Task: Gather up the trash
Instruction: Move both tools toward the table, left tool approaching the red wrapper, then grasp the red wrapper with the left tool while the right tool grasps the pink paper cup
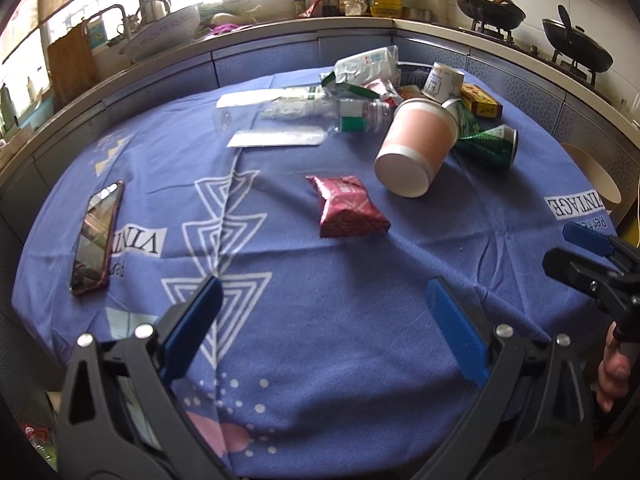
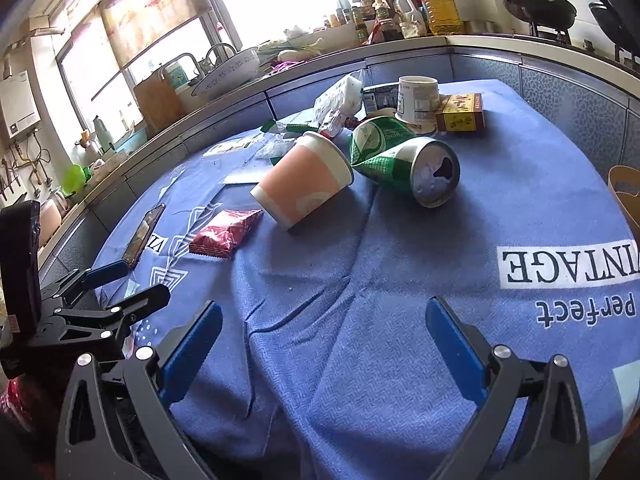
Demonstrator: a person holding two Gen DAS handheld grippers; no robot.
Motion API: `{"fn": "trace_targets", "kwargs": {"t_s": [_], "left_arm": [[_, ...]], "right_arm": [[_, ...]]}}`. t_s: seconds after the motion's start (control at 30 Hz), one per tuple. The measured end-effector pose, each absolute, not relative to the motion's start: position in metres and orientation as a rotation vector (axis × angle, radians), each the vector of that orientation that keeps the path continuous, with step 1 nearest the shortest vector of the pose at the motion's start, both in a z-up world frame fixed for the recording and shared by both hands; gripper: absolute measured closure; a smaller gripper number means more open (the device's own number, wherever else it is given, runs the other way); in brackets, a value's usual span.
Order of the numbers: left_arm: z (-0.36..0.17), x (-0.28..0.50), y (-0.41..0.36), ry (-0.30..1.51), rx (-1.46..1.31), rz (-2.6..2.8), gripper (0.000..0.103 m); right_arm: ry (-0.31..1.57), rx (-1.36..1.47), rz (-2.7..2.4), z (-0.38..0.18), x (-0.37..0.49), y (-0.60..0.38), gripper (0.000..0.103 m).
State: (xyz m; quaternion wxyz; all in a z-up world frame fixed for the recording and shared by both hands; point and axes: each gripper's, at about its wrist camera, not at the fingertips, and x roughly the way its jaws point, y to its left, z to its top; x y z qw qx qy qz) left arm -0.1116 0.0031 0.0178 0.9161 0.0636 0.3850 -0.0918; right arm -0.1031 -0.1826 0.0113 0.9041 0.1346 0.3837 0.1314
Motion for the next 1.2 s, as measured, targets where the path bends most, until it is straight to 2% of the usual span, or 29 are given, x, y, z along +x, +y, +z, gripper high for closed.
{"fn": "trace_targets", "kwargs": {"t_s": [0.3, 0.5, 0.6, 0.8, 0.97, 1.2], "left_arm": [[0.009, -0.082, -0.031, 0.757, 0.234, -0.230, 0.005], [-0.024, -0.068, -0.028, 0.863, 0.317, -0.152, 0.005], [-0.026, -0.069, -0.009, 0.895, 0.272, -0.130, 0.005], [-0.004, -0.066, 0.018, 0.903, 0.160, -0.151, 0.005], [0.022, -0.051, -0.001, 0.848, 0.157, -0.166, 0.005], [0.012, -0.028, -0.019, 0.900, 0.132, -0.129, 0.005]], "right_arm": [[0.790, 0.264, 0.133, 0.018, -0.105, -0.194, 0.003], [0.792, 0.266, 0.109, 0.017, -0.097, -0.201, 0.003], [0.799, 0.263, 0.119, 0.015, -0.090, -0.202, 0.003], [0.804, 0.291, 0.139, 0.015, -0.071, -0.202, 0.003], [0.802, 0.315, 0.158, 0.020, -0.062, -0.197, 0.003], [0.816, 0.300, 0.136, 0.021, -0.059, -0.196, 0.003]]}}
